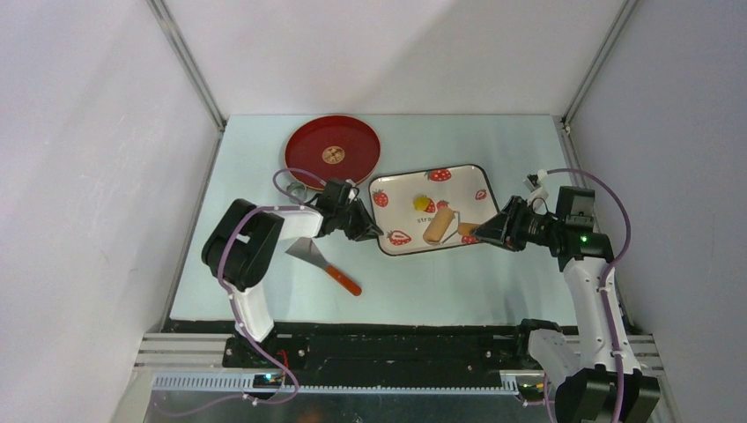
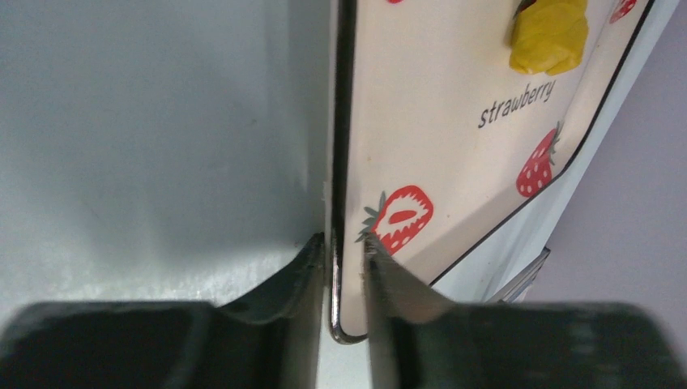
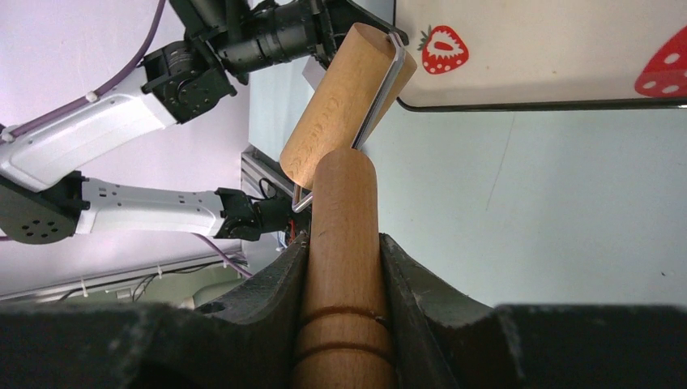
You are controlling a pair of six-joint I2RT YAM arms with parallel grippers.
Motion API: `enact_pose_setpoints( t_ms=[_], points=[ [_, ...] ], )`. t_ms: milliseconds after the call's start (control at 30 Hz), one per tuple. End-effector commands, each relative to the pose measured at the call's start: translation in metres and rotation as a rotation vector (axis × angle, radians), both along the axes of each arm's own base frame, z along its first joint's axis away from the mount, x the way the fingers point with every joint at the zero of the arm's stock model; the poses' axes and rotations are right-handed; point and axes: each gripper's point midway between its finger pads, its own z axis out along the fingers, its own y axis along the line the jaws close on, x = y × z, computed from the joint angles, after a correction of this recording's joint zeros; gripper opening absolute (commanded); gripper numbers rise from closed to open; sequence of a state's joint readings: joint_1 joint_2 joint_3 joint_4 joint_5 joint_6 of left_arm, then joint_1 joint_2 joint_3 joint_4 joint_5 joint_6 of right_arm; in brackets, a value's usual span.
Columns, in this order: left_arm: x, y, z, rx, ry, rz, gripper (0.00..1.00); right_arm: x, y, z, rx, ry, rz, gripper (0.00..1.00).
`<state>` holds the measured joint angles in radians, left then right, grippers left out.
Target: Roll out the dumpling wrappers from the dough
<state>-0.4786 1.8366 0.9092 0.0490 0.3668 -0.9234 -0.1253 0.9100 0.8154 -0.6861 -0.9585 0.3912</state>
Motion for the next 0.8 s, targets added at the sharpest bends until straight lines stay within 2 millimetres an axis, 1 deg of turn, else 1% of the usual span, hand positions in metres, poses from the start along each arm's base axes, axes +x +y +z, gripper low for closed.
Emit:
enact_pose_setpoints(
  t_ms=[0, 33, 100, 133, 267, 433, 533, 567, 633, 667, 700, 733, 767],
  points=[
    [0.000, 0.000, -0.004, 0.013, -0.019, -0.067, 0.10, -0.004, 0.010, 0.020, 0.039, -0.094, 0.069, 0.00],
    [-0.002, 0.001, -0.005, 0.019, -0.025, -0.084, 0.03, -0.004, 0.011, 0.020, 0.039, -0.095, 0.072, 0.00],
    [-0.010, 0.004, -0.006, 0.037, -0.021, -0.120, 0.00, -0.005, 0.013, 0.020, 0.037, -0.097, 0.080, 0.00],
    [-0.016, 0.008, -0.009, 0.055, -0.002, -0.130, 0.00, -0.006, 0.015, 0.020, 0.038, -0.098, 0.088, 0.00],
    [-0.034, 0.020, -0.007, 0.094, -0.008, -0.178, 0.00, -0.007, 0.021, 0.022, 0.038, -0.114, 0.115, 0.00],
    [-0.058, 0.031, -0.005, 0.098, -0.011, -0.214, 0.00, -0.007, 0.029, 0.021, 0.031, -0.115, 0.141, 0.00],
    [-0.075, 0.037, -0.007, 0.096, -0.003, -0.230, 0.00, -0.010, 0.038, 0.021, 0.027, -0.127, 0.181, 0.00],
    [-0.078, 0.038, -0.006, 0.094, -0.005, -0.232, 0.00, -0.012, 0.041, 0.020, 0.025, -0.131, 0.197, 0.00],
    [-0.091, 0.043, -0.009, 0.094, 0.013, -0.238, 0.00, -0.013, 0.045, 0.021, 0.004, -0.146, 0.223, 0.00],
    [-0.095, 0.042, -0.009, 0.091, 0.016, -0.241, 0.00, -0.013, 0.045, 0.016, -0.021, -0.141, 0.228, 0.00],
    [-0.100, 0.043, -0.009, 0.091, 0.018, -0.243, 0.00, -0.013, 0.047, 0.019, -0.037, -0.153, 0.242, 0.00],
    [-0.103, 0.042, -0.008, 0.090, 0.016, -0.246, 0.00, -0.013, 0.046, 0.013, -0.067, -0.142, 0.245, 0.00],
    [-0.106, 0.042, -0.005, 0.087, 0.009, -0.246, 0.00, -0.015, 0.048, 0.013, -0.082, -0.138, 0.259, 0.00]
  ],
)
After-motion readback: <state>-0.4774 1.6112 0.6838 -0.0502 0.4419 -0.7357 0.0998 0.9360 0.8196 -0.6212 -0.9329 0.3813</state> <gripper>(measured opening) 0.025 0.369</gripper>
